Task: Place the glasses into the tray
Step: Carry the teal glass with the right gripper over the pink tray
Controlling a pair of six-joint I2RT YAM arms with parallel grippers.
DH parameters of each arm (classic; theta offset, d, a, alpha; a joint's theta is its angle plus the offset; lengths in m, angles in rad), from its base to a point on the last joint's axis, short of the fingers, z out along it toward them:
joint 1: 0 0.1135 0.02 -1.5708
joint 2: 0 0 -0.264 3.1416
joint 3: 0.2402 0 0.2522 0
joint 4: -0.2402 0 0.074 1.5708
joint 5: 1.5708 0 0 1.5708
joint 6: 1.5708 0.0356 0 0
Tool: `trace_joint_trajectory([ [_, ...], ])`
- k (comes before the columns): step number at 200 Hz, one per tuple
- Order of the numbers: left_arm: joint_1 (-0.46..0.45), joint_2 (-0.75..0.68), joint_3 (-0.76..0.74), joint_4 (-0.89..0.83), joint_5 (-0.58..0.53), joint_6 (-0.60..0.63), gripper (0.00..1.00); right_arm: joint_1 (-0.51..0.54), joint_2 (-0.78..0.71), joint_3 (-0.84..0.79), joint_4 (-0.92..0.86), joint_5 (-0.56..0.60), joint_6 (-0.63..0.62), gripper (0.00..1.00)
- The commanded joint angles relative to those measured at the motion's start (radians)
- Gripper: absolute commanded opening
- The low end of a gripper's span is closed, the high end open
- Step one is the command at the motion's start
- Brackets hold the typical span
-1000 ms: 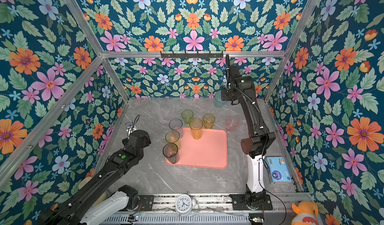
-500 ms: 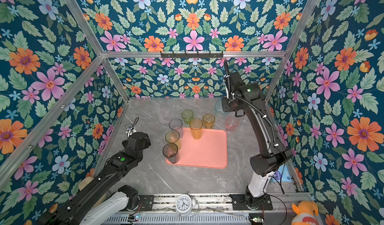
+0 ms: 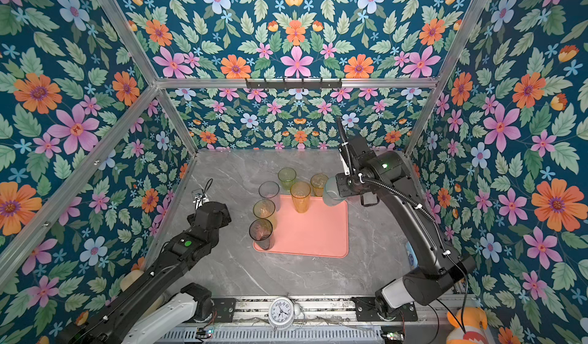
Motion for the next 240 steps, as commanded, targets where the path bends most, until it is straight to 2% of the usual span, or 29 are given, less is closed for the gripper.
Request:
trace_joint_trajectory([
  [1,0.001,-0.003,0.006,0.011,-0.004,-0.008,0.80,0.013,-0.047,-0.067,0.016,0.015,0.058,0.08],
  [47,0.000,0.003,0.010,0.005,-0.005,-0.006,0.80,0.059,-0.155,-0.248,0.091,0.030,0.092,0.08],
  [89,0.000,0.012,0.016,0.000,-0.010,-0.008,0.80,0.100,-0.178,-0.318,0.140,0.049,0.118,0.07],
  [240,0.000,0.020,0.013,-0.011,-0.012,-0.013,0.80,0.171,-0.018,-0.456,0.375,0.015,0.183,0.07],
])
